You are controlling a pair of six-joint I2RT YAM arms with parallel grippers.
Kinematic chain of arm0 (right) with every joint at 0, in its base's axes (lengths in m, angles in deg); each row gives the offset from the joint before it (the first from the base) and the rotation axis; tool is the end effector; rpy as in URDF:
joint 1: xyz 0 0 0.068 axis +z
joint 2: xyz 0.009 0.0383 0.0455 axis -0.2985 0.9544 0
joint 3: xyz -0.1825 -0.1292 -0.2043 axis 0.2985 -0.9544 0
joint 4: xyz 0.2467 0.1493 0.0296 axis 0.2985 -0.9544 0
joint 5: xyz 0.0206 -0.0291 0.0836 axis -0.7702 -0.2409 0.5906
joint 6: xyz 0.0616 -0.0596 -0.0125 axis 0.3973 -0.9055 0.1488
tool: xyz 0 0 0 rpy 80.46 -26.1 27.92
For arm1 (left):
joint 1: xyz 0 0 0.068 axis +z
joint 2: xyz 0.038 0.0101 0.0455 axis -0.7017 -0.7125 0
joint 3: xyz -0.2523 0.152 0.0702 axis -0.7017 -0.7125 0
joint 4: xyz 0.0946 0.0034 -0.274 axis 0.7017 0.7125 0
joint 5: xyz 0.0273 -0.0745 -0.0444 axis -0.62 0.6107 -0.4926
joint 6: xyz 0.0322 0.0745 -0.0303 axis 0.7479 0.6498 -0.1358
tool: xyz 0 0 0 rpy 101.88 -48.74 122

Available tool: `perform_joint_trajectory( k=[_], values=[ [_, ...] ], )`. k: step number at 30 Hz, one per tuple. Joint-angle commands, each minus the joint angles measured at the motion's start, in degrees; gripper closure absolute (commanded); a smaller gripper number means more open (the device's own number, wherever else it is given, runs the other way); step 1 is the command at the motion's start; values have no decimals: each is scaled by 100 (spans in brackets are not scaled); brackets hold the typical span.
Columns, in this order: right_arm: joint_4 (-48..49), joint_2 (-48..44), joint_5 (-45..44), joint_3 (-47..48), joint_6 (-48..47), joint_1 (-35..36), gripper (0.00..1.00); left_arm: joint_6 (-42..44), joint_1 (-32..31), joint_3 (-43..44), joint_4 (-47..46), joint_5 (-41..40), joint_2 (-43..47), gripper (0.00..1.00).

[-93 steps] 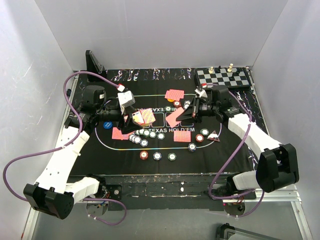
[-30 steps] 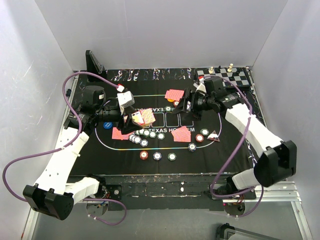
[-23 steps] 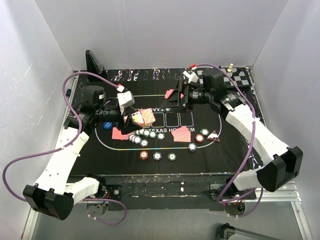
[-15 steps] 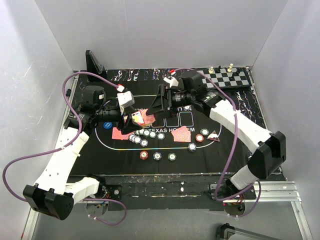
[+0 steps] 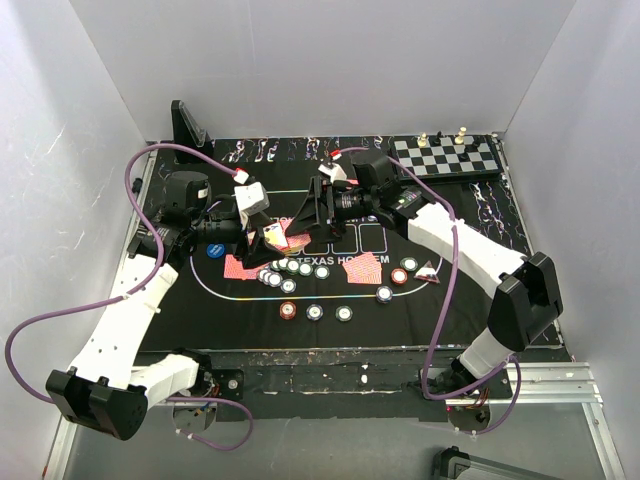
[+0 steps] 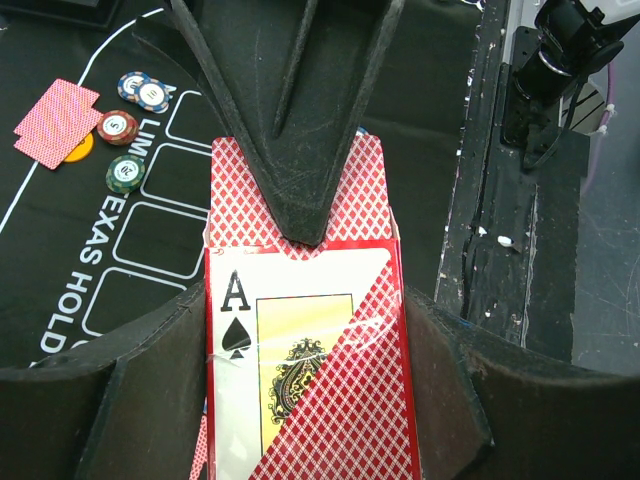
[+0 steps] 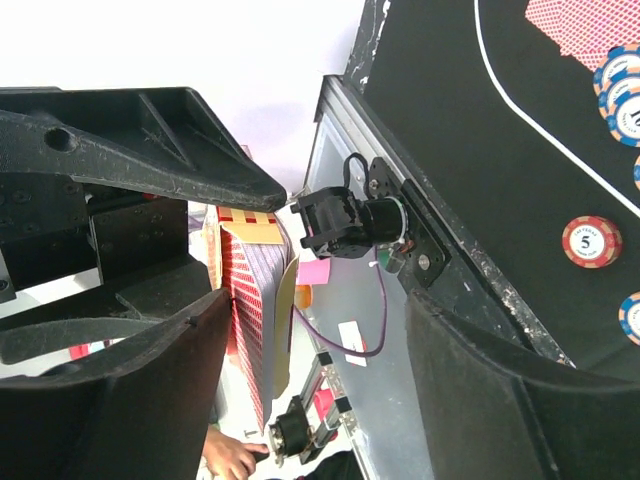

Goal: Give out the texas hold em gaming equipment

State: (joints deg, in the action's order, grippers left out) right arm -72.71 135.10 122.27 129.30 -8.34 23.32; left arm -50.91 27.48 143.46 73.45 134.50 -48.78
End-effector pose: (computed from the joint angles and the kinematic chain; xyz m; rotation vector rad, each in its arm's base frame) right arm 0.2892 0.3174 0.3552 -0.2935 2.3569 1.7006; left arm 0.2156 -0.1306 0.3867 1.2253 1.6798 -0.9205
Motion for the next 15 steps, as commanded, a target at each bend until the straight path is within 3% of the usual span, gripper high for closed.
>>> perform_joint_trajectory(
  k=[1,8,15],
  values=[
    [500,-39,316,-80,300,10,27,-65,12,204,-131,242,181,100],
    [465,-275,281,-334,300,-166,46,-74,3,187,-140,251,234,100],
    [465,-583,290,-642,274,-439,50,-100,12,213,-149,269,225,100]
  ],
)
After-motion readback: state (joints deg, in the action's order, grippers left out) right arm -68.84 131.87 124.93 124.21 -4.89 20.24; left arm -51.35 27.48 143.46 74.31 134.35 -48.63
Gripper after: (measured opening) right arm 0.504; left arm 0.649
